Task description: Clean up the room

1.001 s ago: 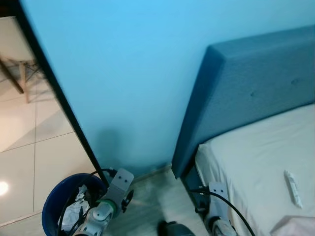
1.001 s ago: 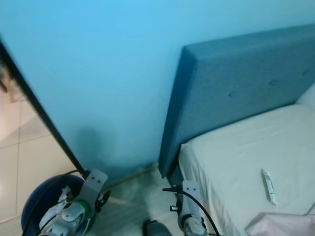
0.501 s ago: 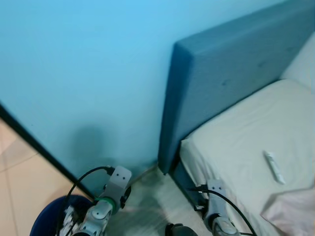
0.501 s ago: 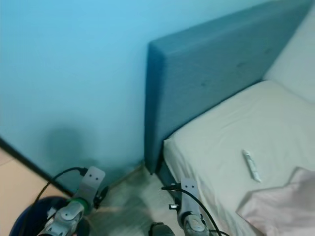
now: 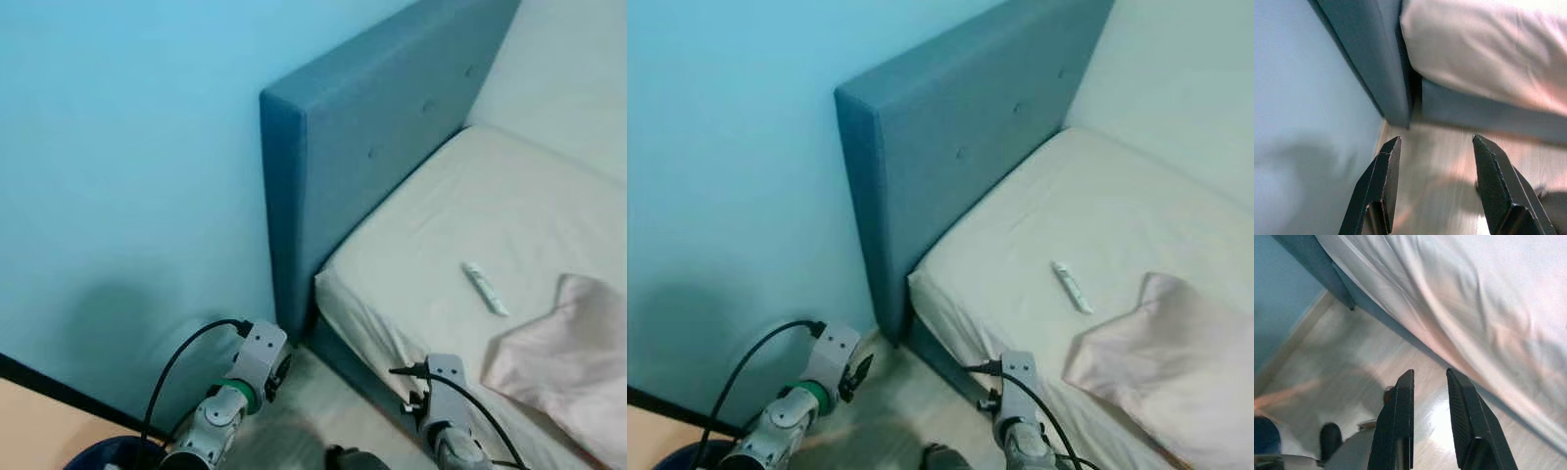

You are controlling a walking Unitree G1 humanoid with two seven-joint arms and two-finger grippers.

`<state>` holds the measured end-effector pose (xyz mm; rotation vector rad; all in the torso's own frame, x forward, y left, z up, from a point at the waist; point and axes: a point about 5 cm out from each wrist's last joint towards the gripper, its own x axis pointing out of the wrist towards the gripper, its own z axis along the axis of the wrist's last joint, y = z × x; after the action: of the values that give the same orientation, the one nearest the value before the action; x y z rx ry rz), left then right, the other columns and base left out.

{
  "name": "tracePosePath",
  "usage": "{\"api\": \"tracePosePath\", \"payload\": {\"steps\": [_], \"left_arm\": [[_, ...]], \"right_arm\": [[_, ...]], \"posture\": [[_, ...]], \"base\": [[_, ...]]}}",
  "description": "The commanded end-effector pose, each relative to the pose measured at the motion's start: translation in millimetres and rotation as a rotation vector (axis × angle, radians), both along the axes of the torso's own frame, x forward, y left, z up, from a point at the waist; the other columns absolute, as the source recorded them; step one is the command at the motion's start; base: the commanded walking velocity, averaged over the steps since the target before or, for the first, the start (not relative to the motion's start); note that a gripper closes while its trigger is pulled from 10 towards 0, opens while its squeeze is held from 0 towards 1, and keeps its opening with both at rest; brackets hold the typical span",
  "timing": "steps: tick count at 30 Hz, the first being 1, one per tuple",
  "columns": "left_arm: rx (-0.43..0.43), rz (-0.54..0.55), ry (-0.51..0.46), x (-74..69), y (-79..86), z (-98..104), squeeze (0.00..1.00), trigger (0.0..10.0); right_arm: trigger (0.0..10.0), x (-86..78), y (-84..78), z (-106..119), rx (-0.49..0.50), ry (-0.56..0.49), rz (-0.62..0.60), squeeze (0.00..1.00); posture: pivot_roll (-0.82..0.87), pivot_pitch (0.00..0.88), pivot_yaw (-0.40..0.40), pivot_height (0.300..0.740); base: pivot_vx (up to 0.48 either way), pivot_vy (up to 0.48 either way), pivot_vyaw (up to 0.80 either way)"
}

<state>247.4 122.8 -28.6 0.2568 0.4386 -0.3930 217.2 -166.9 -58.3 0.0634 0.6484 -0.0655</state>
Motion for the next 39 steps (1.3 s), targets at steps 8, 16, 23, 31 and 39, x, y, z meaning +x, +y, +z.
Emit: {"api": "tracePosePath", "payload": {"steps": [8,16,23,31,39], "left_arm": [[-0.012,0.049,0.016,-3.3,4.5,-3.6,0.00,10.0],[-0.051,0.041,-0.010,-2.1,2.7,0.0,0.00,10.0],[-0.043,0.031,-0.020,-2.0,1.6,0.6,0.00,10.0],[-0.046,0.036,-0.058,-0.6,0.9,3.7,0.00,10.0],[-0.062,0.039,-0.074,0.5,-1.2,6.0,0.00,10.0]], "right_arm": [[10.0,-4.2,-11.9,5.6,-0.020,-0.105,-0.070,0.00],[10.0,-1.9,-16.7,11.7,-0.034,-0.167,-0.090,0.00],[10.0,-0.9,-16.4,12.6,-0.036,-0.174,-0.091,0.00],[10.0,-0.4,-15.6,14.3,-0.036,-0.194,-0.089,0.00],[10.0,2.1,-13.5,17.0,-0.031,-0.215,-0.066,0.00]], "posture": [[0.03,0.094,0.067,0.740],[0.02,0.098,0.066,0.740],[0.02,0.099,0.065,0.740],[0.02,0.102,0.064,0.740],[0.02,0.110,0.062,0.740]], "base": [[0.000,0.000,-0.80],[0.000,0.000,-0.80],[0.000,0.000,-0.80],[0.000,0.000,-0.80],[0.000,0.000,-0.10]]}}
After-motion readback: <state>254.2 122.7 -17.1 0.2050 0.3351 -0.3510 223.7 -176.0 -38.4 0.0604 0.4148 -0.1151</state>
